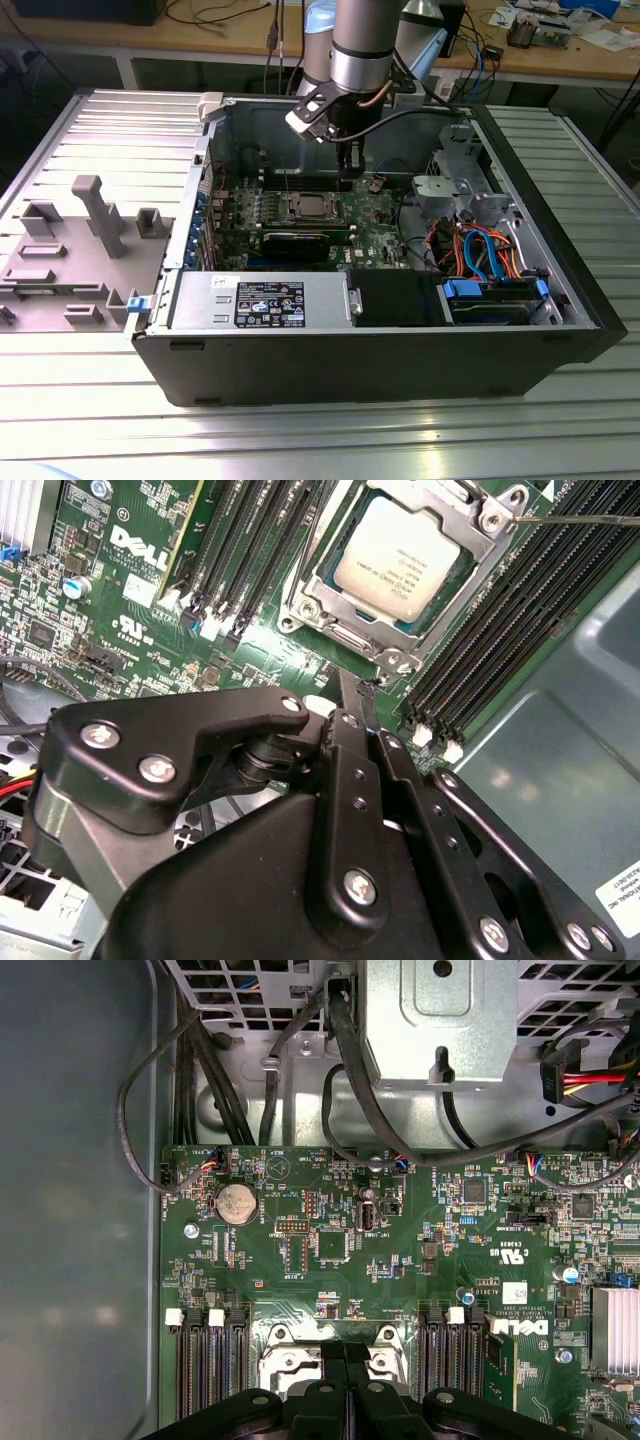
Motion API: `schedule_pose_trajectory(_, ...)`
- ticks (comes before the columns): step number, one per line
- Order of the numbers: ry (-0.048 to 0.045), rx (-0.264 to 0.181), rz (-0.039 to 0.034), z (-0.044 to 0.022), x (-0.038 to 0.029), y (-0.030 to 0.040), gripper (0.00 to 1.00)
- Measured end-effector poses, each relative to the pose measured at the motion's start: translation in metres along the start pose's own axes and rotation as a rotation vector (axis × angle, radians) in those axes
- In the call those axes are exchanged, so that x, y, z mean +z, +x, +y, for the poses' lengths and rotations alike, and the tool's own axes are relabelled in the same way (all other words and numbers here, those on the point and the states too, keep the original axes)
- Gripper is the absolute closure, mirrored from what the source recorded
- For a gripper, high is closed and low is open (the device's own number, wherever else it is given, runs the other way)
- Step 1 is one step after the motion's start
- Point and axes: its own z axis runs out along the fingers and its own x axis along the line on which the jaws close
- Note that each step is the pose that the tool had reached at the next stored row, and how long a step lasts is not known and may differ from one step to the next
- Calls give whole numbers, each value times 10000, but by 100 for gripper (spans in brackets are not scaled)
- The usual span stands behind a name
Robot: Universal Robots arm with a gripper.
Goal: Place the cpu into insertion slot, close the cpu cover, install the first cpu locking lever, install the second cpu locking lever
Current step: 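Close the cpu cover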
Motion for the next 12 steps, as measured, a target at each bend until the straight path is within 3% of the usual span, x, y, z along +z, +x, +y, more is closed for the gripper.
schedule_pose_trajectory(12,0,-1,0,-45,-1,0,89)
